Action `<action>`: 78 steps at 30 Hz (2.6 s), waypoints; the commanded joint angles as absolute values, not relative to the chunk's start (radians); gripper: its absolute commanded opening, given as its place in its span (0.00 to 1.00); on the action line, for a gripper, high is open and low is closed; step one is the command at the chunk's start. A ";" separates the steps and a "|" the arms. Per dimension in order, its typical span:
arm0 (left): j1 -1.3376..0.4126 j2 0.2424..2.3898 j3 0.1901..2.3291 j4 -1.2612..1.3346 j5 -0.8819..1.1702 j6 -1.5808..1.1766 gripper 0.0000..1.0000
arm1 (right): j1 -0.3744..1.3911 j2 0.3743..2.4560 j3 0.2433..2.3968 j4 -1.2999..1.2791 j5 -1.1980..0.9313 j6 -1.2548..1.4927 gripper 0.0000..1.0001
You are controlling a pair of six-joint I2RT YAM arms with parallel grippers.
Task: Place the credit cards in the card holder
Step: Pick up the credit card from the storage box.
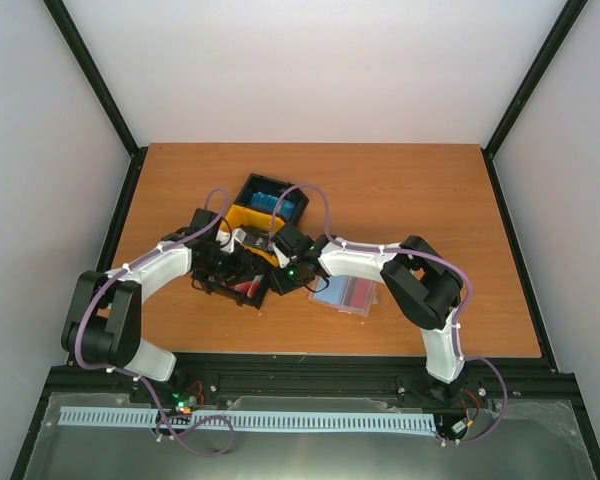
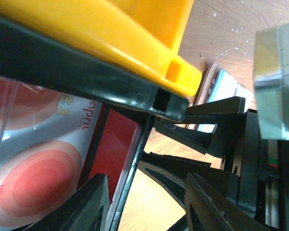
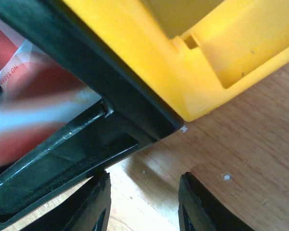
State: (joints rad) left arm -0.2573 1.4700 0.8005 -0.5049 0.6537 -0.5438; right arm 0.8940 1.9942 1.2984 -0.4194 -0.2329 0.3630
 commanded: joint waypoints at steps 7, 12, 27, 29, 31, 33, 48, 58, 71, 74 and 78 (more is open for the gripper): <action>-0.262 1.542 0.805 -0.576 0.807 -0.543 0.48 | 0.908 2.025 1.324 -0.396 -0.217 0.364 0.40; -0.261 1.535 0.829 -0.594 0.723 -0.519 0.47 | 0.908 2.025 1.325 -0.398 -0.211 0.368 0.40; -0.261 1.522 0.876 -0.660 0.536 -0.418 0.23 | 0.908 2.021 1.323 -0.405 -0.180 0.382 0.40; -0.261 1.523 0.884 -0.676 0.513 -0.405 0.19 | 0.908 2.018 1.321 -0.404 -0.177 0.386 0.40; -0.261 1.526 0.892 -0.689 0.480 -0.396 0.17 | 0.908 2.016 1.318 -0.405 -0.173 0.388 0.40; -0.261 1.528 0.895 -0.696 0.459 -0.389 0.13 | 0.908 2.014 1.317 -0.405 -0.170 0.392 0.40; -0.261 1.477 0.884 -0.692 0.454 -0.349 0.00 | 0.906 1.947 1.278 -0.393 -0.139 0.406 0.41; -0.261 1.267 0.981 -0.857 0.345 -0.411 0.01 | 0.850 1.729 1.242 -0.376 -0.149 0.426 0.46; -0.261 1.101 1.009 -0.388 0.759 -0.607 0.01 | 0.644 1.394 1.123 -0.101 -0.545 0.615 0.74; -0.260 1.134 0.988 -0.189 0.893 -0.729 0.01 | 0.625 1.362 1.109 -0.057 -0.615 0.655 0.80; -0.262 1.190 0.994 -0.068 1.008 -0.811 0.01 | 0.623 1.358 1.109 -0.050 -0.659 0.701 0.78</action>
